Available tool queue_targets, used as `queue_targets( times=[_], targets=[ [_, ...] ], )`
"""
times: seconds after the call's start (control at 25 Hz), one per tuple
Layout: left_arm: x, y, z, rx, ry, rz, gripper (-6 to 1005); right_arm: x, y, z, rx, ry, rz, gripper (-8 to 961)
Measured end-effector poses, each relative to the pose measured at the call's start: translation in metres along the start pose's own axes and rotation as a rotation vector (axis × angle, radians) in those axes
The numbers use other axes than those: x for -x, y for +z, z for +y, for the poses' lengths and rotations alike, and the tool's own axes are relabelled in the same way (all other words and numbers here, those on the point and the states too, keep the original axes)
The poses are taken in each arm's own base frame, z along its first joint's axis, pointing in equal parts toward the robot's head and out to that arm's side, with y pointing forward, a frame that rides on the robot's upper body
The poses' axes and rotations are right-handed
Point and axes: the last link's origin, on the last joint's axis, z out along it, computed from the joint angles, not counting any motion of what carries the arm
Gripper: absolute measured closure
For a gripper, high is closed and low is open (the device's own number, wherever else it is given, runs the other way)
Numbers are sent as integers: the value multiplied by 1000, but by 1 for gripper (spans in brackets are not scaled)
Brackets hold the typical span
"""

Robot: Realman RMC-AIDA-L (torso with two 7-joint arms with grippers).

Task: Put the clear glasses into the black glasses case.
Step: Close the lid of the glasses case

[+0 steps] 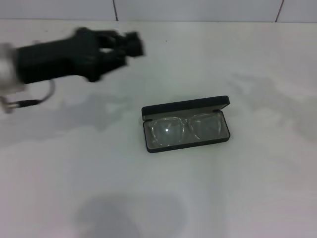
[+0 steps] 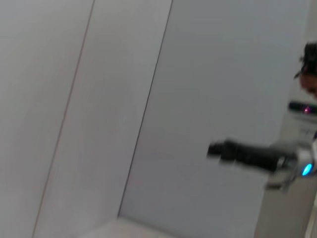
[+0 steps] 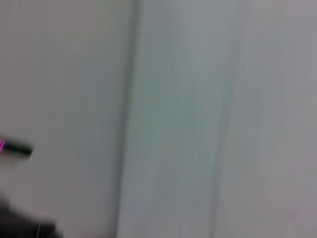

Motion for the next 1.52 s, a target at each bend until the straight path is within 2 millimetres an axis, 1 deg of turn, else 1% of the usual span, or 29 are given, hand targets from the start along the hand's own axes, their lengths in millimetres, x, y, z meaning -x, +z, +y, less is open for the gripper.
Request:
queue_targets(
  times=[0.04, 0.12, 0.2, 0.24, 0.36, 0.4, 0.52, 0.68, 0.92, 1.2, 1.52],
  targets=[
    [11, 24, -8, -9, -23, -77, 771, -6, -10, -6, -18, 36, -22, 715],
    [18, 45, -14, -9, -38, -130, 770, -19, -28, -16, -60, 98, -61, 714],
    [27, 64, -20, -15, -62, -176, 770, -28, -43, -21, -88, 150, -106, 714],
    [31, 72, -23, -22, -74, -194, 769, -32, -50, -22, -90, 176, -137, 713],
    [46, 94, -29, -49, -92, -264, 770, -38, -63, -23, -94, 211, -198, 712],
    [52, 103, -31, -58, -89, -300, 770, -39, -66, -23, -99, 217, -209, 712],
    [66, 115, -32, -75, -91, -361, 772, -42, -69, -23, -103, 231, -221, 711],
    [74, 121, -32, -96, -96, -381, 774, -45, -69, -22, -103, 246, -224, 710],
    [80, 118, -35, -133, -108, -371, 777, -45, -63, -23, -88, 254, -232, 709],
    [86, 120, -36, -145, -113, -394, 781, -43, -59, -25, -80, 242, -238, 707],
    [91, 121, -34, -136, -109, -432, 783, -47, -55, -26, -80, 249, -251, 705]
  ],
)
